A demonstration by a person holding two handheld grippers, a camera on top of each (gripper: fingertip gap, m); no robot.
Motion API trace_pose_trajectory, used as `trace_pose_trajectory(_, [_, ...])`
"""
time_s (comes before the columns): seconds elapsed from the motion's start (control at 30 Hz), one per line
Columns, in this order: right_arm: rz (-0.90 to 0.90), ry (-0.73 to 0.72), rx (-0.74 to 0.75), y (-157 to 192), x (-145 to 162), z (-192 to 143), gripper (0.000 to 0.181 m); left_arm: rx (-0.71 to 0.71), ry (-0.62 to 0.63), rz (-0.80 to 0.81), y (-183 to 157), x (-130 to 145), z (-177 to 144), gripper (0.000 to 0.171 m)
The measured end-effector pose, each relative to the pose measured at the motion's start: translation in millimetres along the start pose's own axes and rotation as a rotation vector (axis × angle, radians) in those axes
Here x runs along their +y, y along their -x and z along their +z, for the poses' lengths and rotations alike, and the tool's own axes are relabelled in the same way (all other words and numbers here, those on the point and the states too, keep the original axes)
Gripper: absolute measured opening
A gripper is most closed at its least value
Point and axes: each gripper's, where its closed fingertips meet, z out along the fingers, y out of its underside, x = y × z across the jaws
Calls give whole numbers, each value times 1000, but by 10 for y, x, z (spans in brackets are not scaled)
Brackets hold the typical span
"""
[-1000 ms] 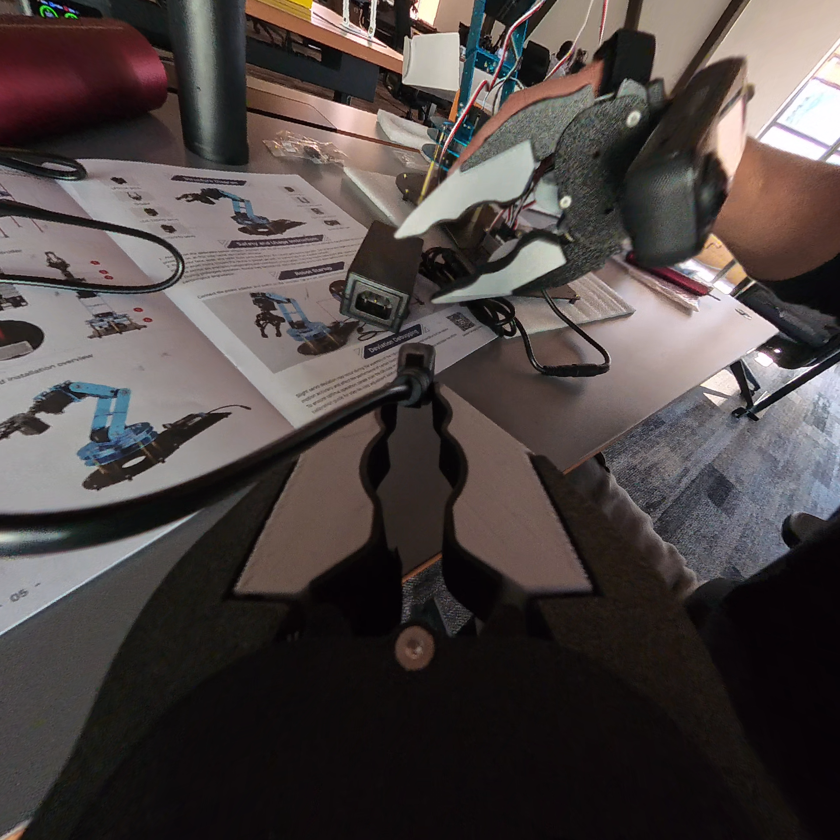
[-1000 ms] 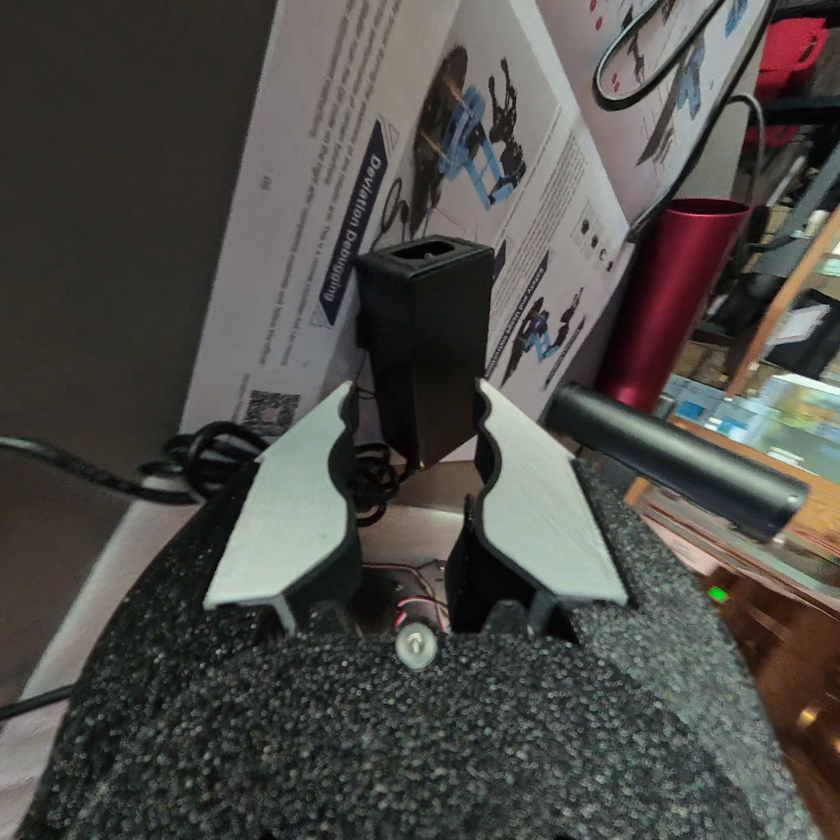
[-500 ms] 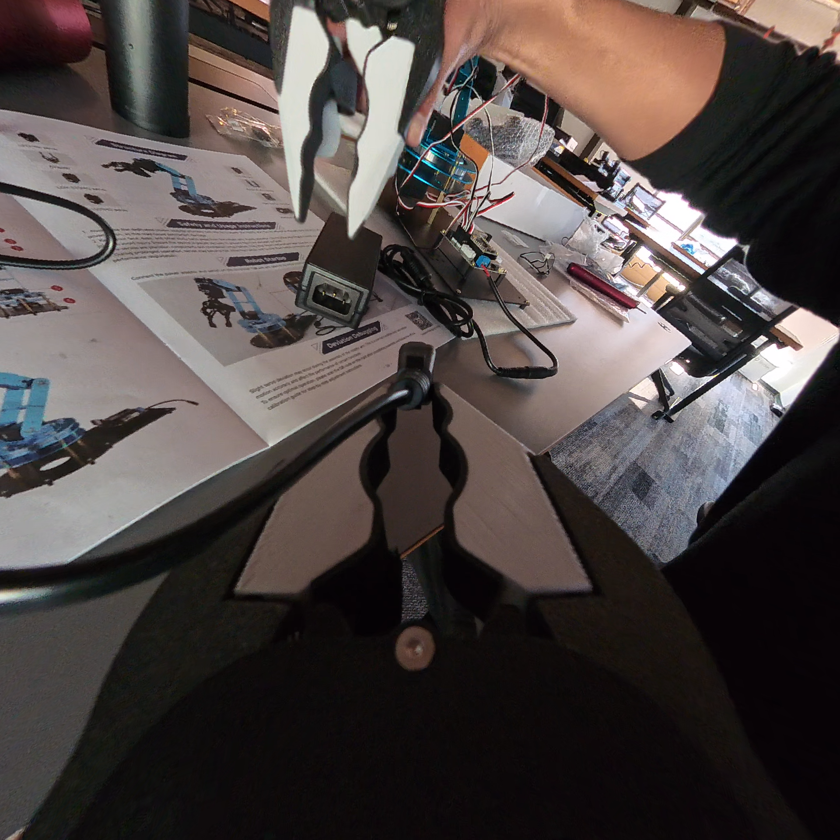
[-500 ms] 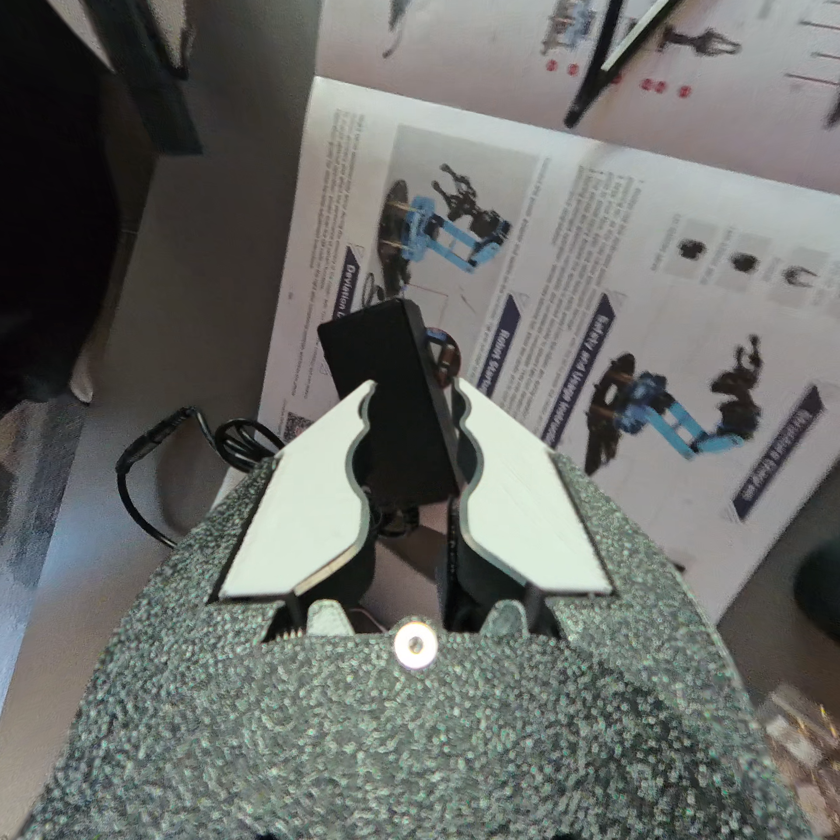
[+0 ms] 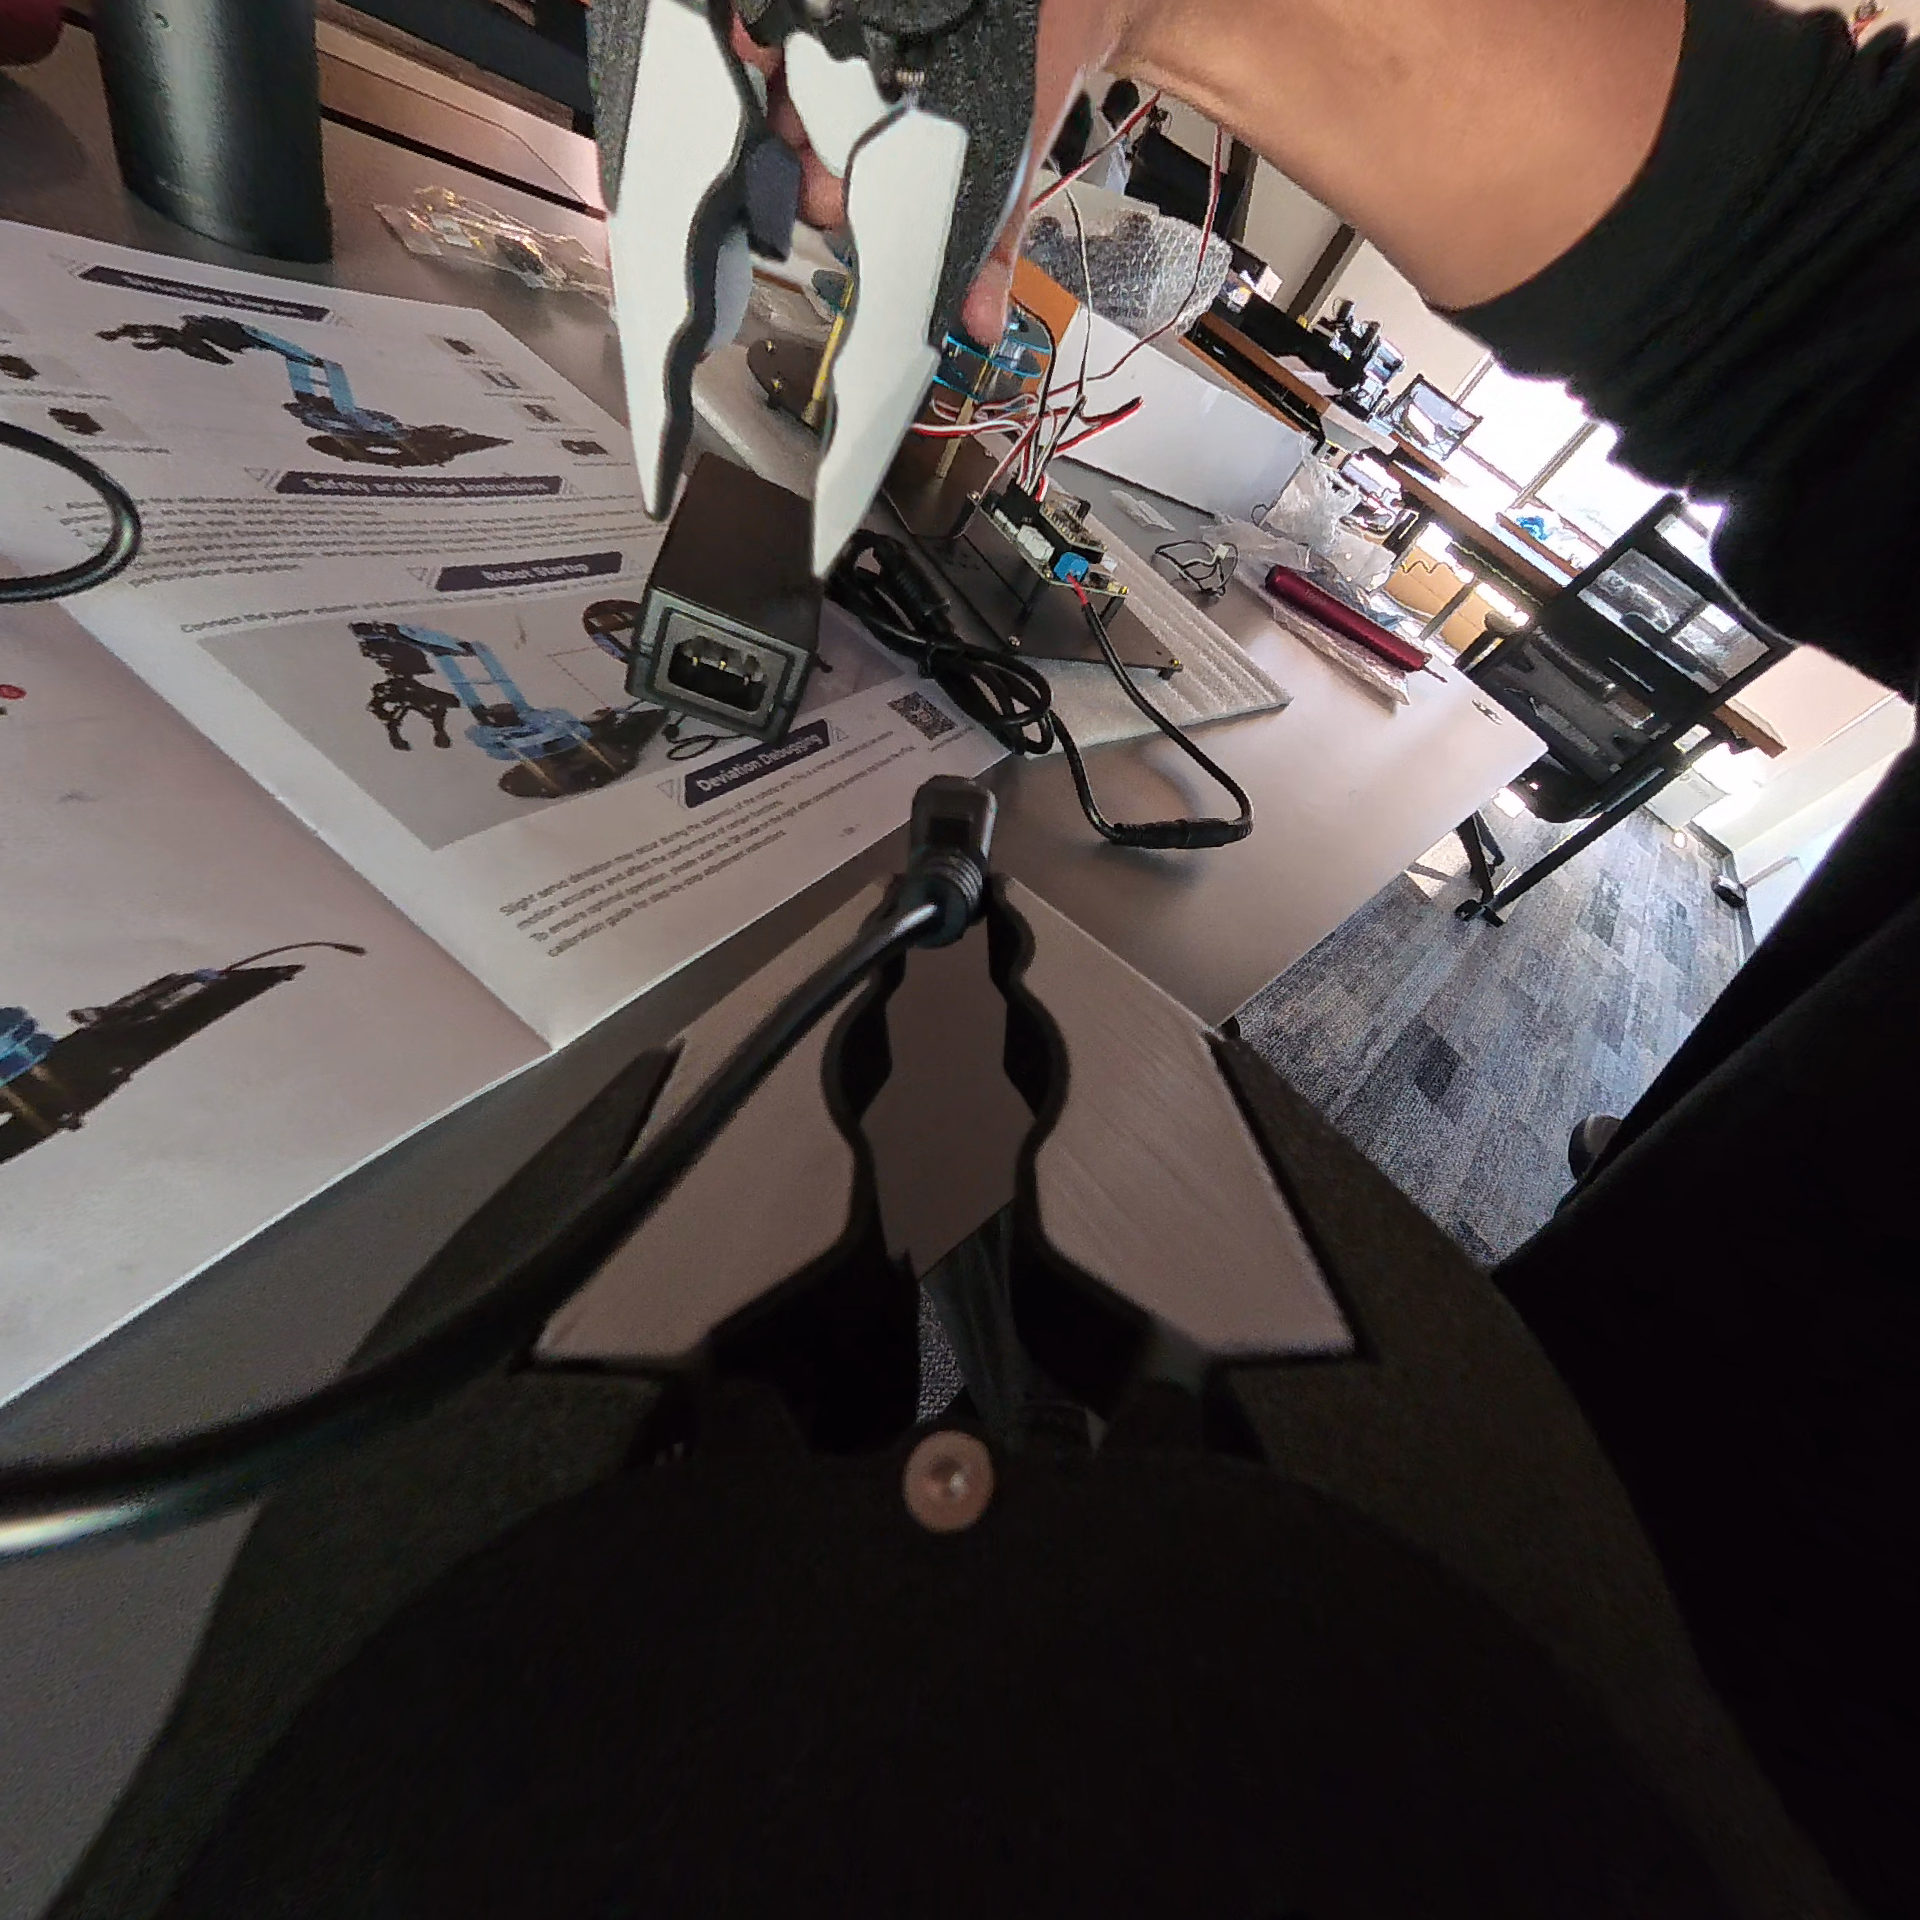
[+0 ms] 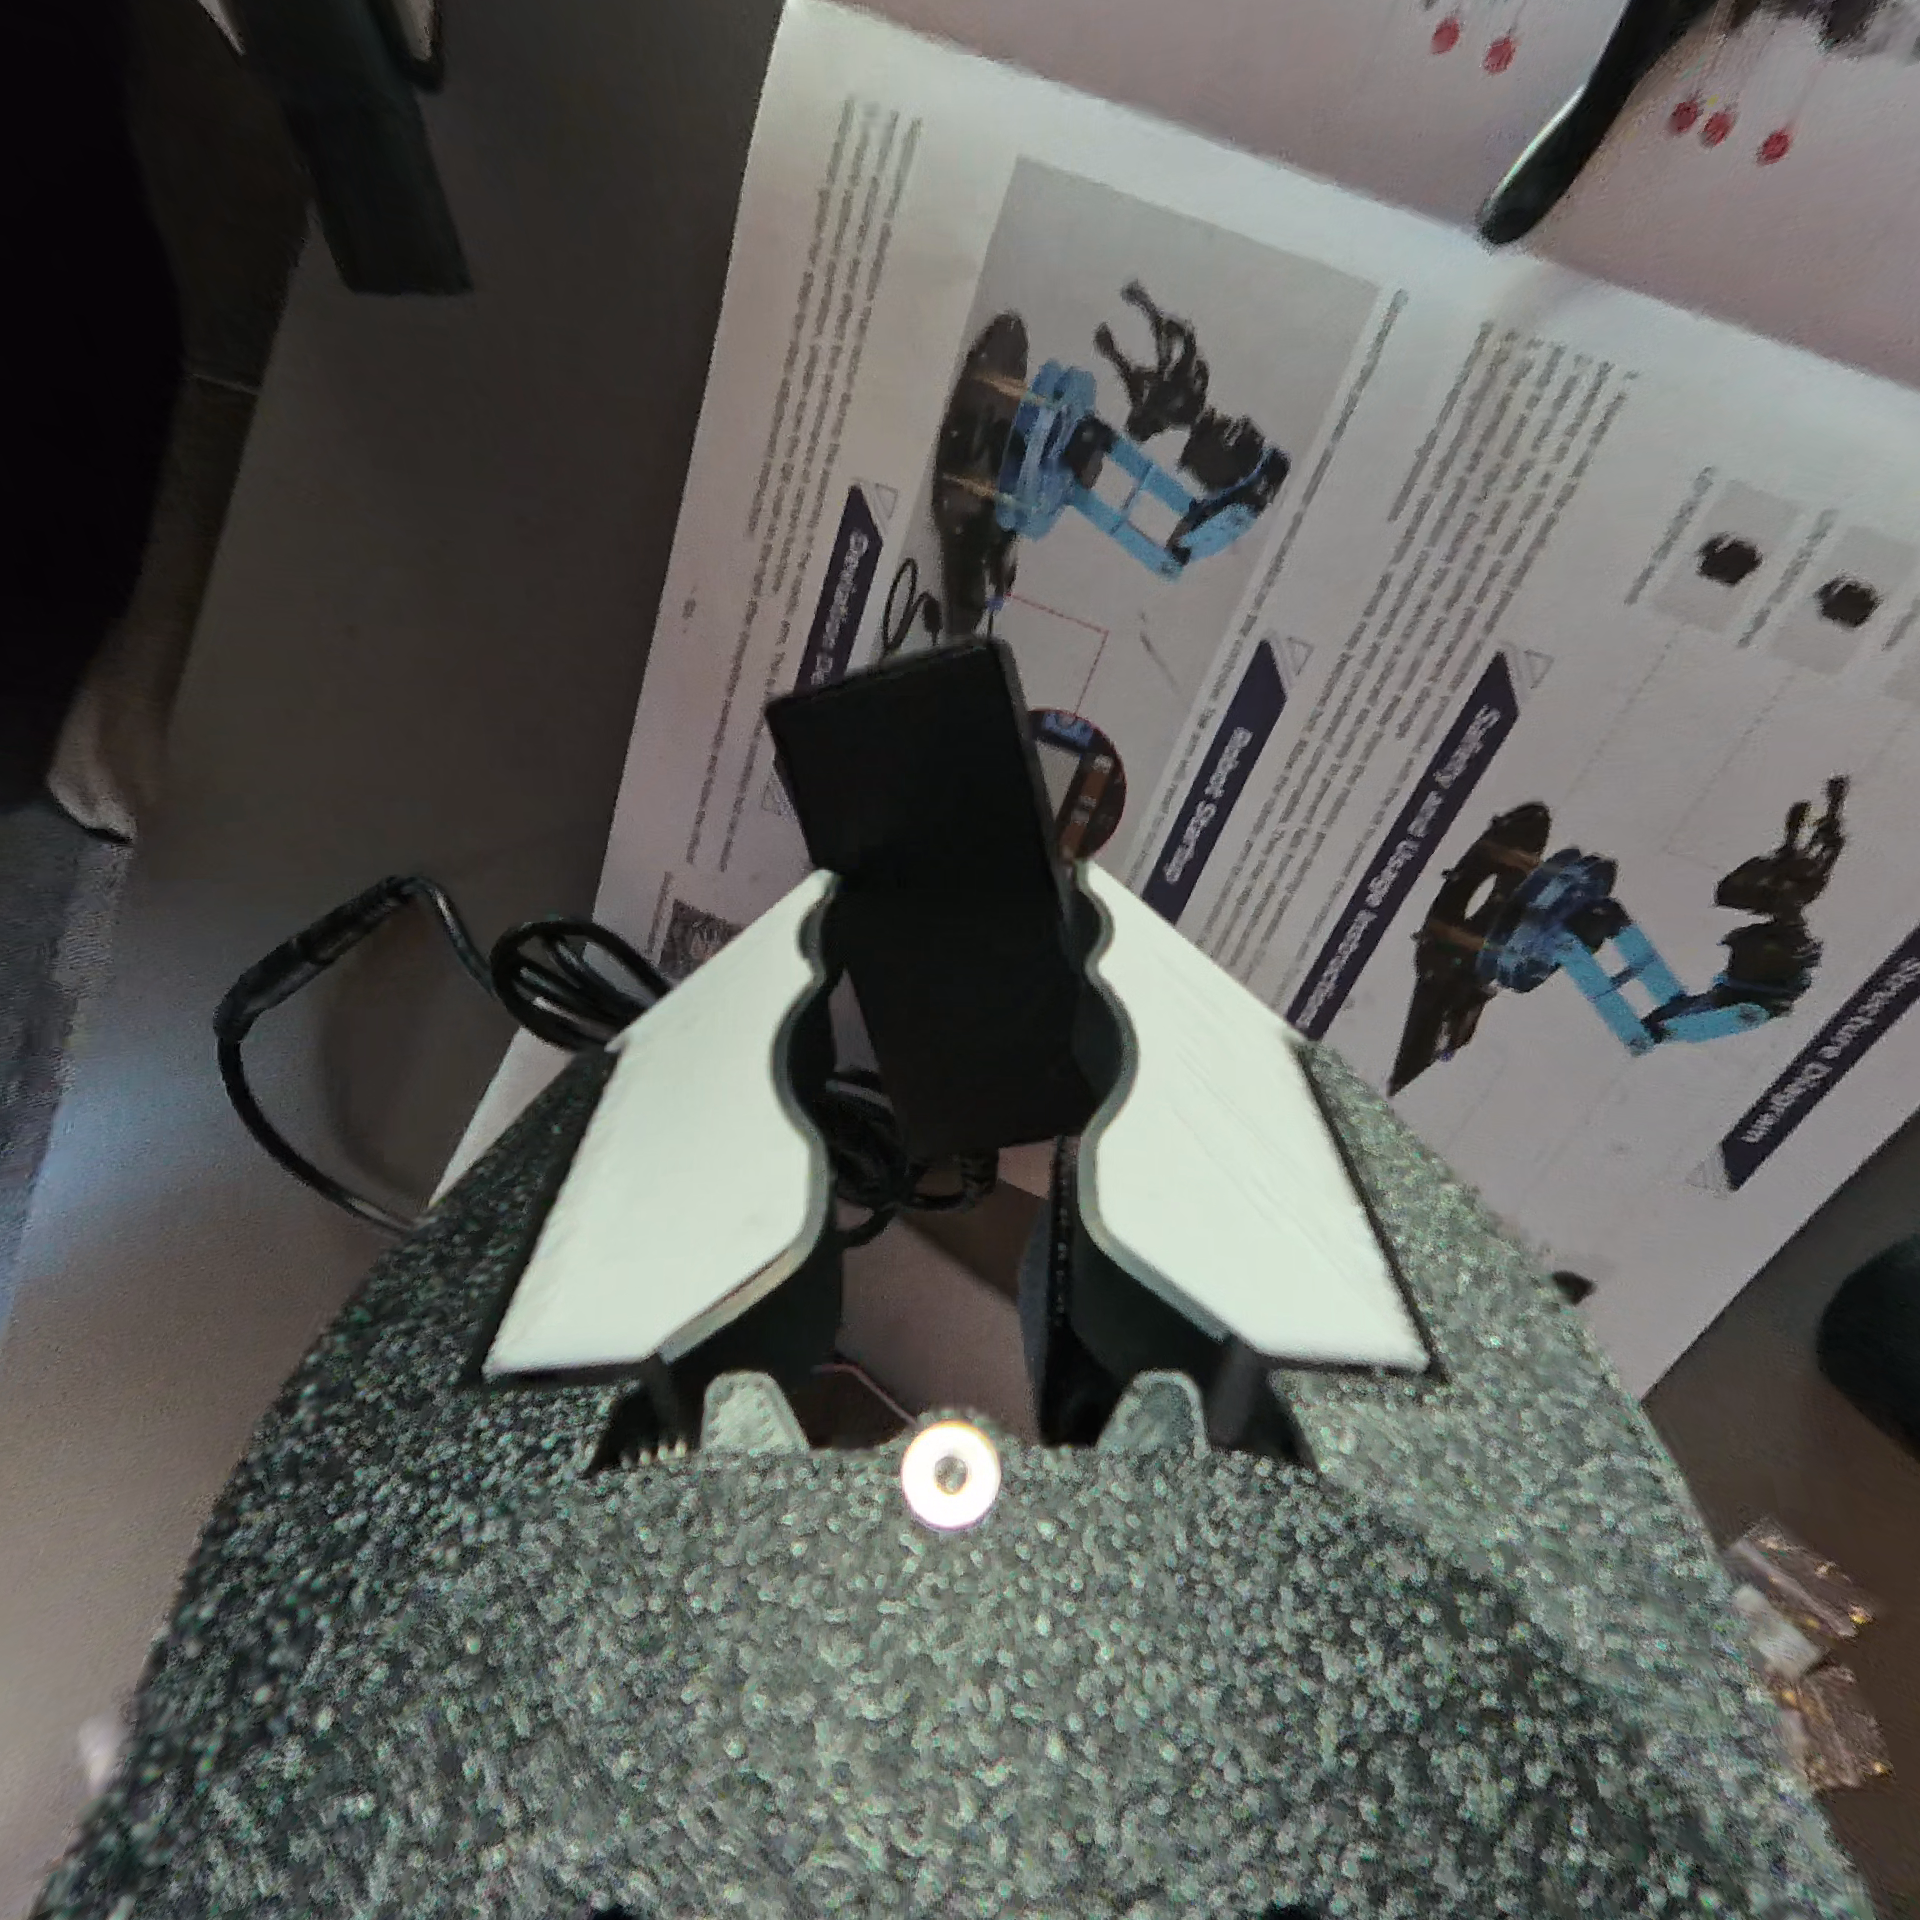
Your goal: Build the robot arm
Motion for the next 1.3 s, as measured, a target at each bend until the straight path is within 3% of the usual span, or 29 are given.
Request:
trace_pose_trajectory(0.17, [-45, 106, -47, 17, 205, 113, 61, 1, 11, 18, -42, 18, 24, 14])
trace_pose_trajectory(0.2, [-83, 122, -9, -20, 202, 121, 52, -1, 13, 24, -42, 21, 28, 14])
trace_pose_trajectory(0.3, [-87, 187, 69, -53, 204, 94, 50, -17, 10, 37, -20, 13, 18, 14])
trace_pose_trajectory(0.4, [-154, 245, 324, -206, 195, -58, 49, -35, -9, 40, 16, -33, -30, 14])
trace_pose_trajectory(0.53, [-302, 381, 906, -733, 58, -643, 49, -76, -26, 66, 78, -86, -75, 14])
trace_pose_trajectory(0.6, [-334, 489, 1082, -935, 67, -713, 49, -93, -32, 75, 98, -91, -77, 14])
trace_pose_trajectory(0.67, [-362, 562, 1153, -1074, 128, -579, 49, -103, -29, 71, 106, -76, -80, 14])
trace_pose_trajectory(0.77, [-397, 638, 1205, -1106, 193, -432, 48, -126, -25, 77, 123, -62, -110, 14])
trace_pose_trajectory(0.97, [-405, 577, 1191, -839, 197, -309, 50, -140, -33, 92, 123, -78, -144, 14])
trace_pose_trajectory(1.17, [-295, 426, 1010, -525, 302, -163, 60, -146, -22, 80, 156, -42, -106, 13])
trace_pose_trajectory(1.3, [-329, 320, 845, -315, 292, -114, 66, -176, -14, 67, 216, -33, -95, 13])
